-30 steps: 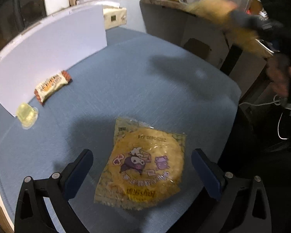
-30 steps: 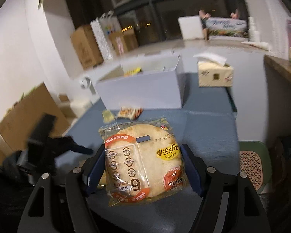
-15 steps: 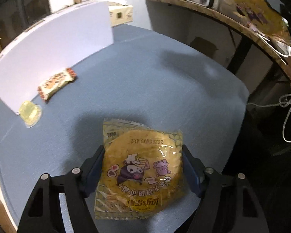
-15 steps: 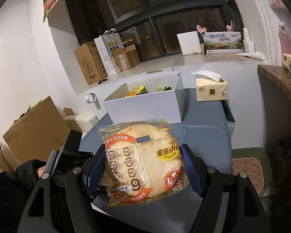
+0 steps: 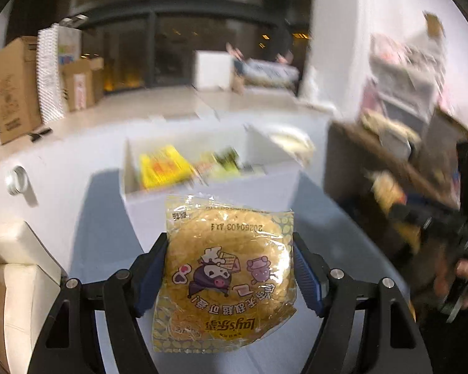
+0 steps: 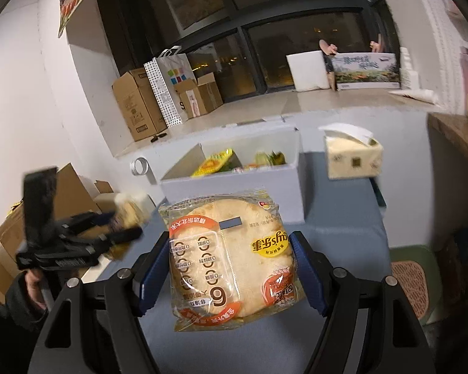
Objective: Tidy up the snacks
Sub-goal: 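Carry both bread packs over the white box and open both grippers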
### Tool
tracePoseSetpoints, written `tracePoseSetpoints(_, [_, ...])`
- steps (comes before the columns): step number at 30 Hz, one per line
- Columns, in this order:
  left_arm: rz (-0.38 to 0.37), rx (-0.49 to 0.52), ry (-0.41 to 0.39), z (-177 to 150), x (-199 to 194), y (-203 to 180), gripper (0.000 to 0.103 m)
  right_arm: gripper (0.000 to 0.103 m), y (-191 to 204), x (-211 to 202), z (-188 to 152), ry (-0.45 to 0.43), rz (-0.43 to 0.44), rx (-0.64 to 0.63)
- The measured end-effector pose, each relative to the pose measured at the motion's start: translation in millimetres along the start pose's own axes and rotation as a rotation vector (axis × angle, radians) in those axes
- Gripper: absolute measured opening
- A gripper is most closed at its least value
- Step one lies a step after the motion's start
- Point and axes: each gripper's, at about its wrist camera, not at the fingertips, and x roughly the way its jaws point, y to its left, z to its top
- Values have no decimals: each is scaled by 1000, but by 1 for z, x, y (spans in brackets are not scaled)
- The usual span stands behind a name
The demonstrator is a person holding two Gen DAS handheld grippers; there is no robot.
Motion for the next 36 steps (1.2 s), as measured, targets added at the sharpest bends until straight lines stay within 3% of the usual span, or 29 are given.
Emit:
tracePoseSetpoints(7, [67,-37,-73,81,36,43,78,78,2,71,65,40,-64,-64])
tracePoseSetpoints(14, [106,-55,8,124,124,62,78,78,-12,133,124,42,-161,-65])
tracePoseSetpoints(18, [144,-38,44,131,155,66,78,78,-22,162,144,65,-191,-62])
tracePoseSetpoints(20, [123,-53,58,132,166,71,79,78,-32,167,150,54,-177,-32])
tracePoseSetpoints(21, [98,-69,67,130,171,74,82,78,-39,170,153,56,-168,-1])
tracePoseSetpoints(23, [38,-84,94,127,177,76,102,82,-48,179,156,90,-121,37])
tracePoseSetpoints(25, [12,-70,98,121,176,74,103,98,-51,184,156,107,-98,28])
tracePoseSetpoints(26, [46,-47,90,118,175,70,103,103,-50,185,154,104,-114,19])
tracePoseSetpoints(31, [78,16,93,112,172,60,103,103,-54,183,148,110,-143,11])
tracePoseSetpoints(36, [82,29,72,111,155,56,103,103,-53,164,149,41,-114,43])
